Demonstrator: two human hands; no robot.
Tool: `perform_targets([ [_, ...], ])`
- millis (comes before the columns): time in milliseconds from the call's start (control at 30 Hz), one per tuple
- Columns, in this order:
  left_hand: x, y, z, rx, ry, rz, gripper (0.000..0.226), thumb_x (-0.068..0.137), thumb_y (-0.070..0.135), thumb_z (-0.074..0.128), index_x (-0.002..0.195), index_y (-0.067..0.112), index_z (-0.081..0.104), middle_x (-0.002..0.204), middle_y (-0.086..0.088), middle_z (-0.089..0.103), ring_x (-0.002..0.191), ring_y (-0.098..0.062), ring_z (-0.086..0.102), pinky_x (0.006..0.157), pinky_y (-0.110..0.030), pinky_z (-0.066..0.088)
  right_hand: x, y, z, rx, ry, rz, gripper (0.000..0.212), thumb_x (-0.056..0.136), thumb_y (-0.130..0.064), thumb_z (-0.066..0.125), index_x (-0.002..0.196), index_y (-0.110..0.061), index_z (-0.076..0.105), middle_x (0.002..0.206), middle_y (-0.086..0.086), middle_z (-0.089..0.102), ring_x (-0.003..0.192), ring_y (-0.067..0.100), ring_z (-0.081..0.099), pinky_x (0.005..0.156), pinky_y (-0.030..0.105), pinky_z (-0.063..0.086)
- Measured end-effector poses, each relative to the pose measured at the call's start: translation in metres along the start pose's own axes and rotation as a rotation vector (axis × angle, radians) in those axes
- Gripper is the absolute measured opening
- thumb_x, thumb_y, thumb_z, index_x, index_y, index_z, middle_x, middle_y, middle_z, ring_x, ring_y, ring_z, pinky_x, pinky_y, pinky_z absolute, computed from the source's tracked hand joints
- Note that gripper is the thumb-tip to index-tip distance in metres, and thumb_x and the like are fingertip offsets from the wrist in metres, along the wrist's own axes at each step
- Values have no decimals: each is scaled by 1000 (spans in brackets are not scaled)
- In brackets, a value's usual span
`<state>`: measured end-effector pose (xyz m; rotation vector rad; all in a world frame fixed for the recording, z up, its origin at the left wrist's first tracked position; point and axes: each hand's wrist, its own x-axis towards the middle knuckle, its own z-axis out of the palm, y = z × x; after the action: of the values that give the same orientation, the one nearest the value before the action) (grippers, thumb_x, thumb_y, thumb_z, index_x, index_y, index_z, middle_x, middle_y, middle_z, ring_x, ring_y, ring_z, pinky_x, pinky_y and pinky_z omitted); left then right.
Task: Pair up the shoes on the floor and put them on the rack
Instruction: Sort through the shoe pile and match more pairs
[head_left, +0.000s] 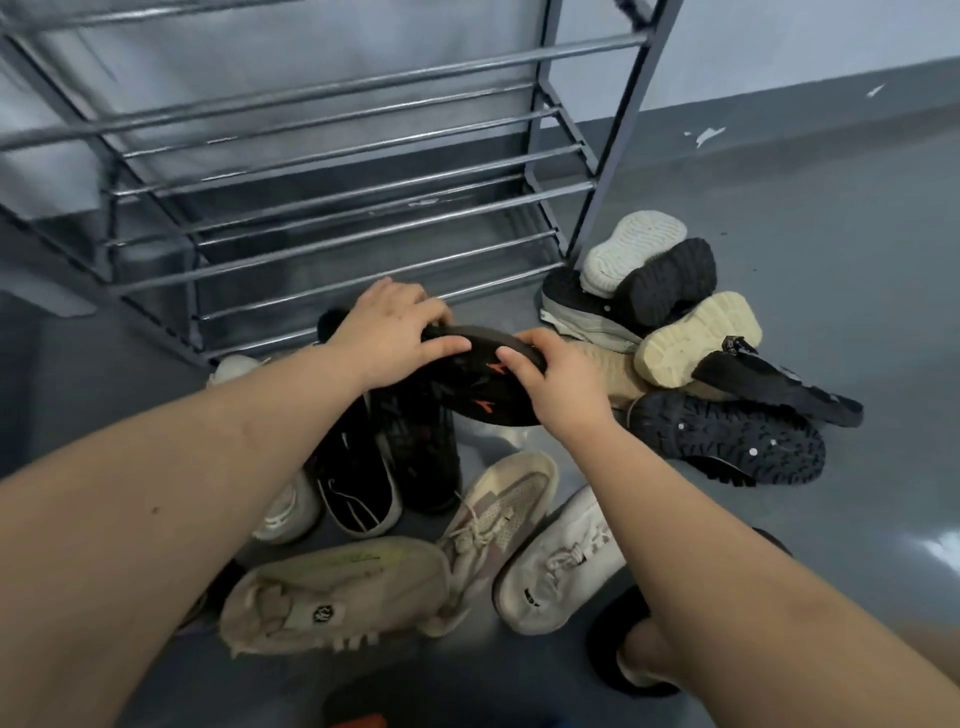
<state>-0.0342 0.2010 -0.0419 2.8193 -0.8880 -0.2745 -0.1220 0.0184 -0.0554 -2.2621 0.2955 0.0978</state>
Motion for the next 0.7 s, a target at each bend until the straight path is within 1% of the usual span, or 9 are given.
perform_targets([
  [100,-25,-7,3,-132,-112,-113,43,89,58,42,100,19,55,103,-5,64,101,-26,57,83,-34,40,2,-13,3,-55,-66,-50,28,87,-43,62,102,-20,65,92,-2,67,92,19,61,76,28,44],
  [200,-47,-6,19,-284,-115,-306,40,91,57,39,94,20,54,89,-1,59,87,-22,54,74,-32,38,1,-20,10,2,-17,5,30,82,-45,68,98,-19,62,91,-4,64,93,18,61,79,29,46],
  [300,-59,0,41,-591,-92,-513,43,92,55,42,83,16,55,75,-1,56,82,-24,55,72,-32,39,0,-20,20,63,102,118,46,85,-45,65,118,-17,52,112,1,63,108,20,58,89,31,43],
  [367,-62,2,55,-795,-53,-659,45,93,52,43,78,11,56,73,-4,56,83,-25,55,74,-29,37,0,-17,29,151,89,265,58,86,-49,61,129,-14,44,117,5,60,111,23,59,94,34,45],
  [433,-62,1,66,-993,11,-806,51,92,54,44,87,8,62,88,-8,63,93,-26,58,86,-30,42,-4,-17,42,273,-59,456,62,84,-59,57,126,-15,45,115,7,61,104,26,61,93,42,51],
  [500,-63,0,72,-1189,41,-922,62,89,61,43,107,7,64,107,-12,66,104,-30,60,100,-40,44,-14,-24,55,464,-271,624,56,85,-64,51,114,-16,51,104,6,62,93,23,63,82,43,56],
  [567,-62,-5,71,-1301,48,-1000,65,89,62,40,115,7,63,111,-12,66,105,-31,61,100,-46,45,-21,-30,66,598,-415,693,59,86,-64,49,113,-12,59,93,3,65,85,20,64,69,36,56],
  [633,-60,-12,69,-1328,54,-1046,64,90,62,38,114,8,63,111,-13,67,104,-33,62,99,-47,46,-25,-33,73,650,-463,702,60,87,-62,50,116,-12,63,90,1,68,80,18,66,63,32,55],
  [700,-59,-17,67,-1338,53,-1086,66,89,63,38,114,7,62,113,-15,66,104,-34,62,98,-48,47,-25,-35,77,663,-463,692,57,86,-58,54,118,-12,61,97,2,68,82,17,66,60,29,53],
])
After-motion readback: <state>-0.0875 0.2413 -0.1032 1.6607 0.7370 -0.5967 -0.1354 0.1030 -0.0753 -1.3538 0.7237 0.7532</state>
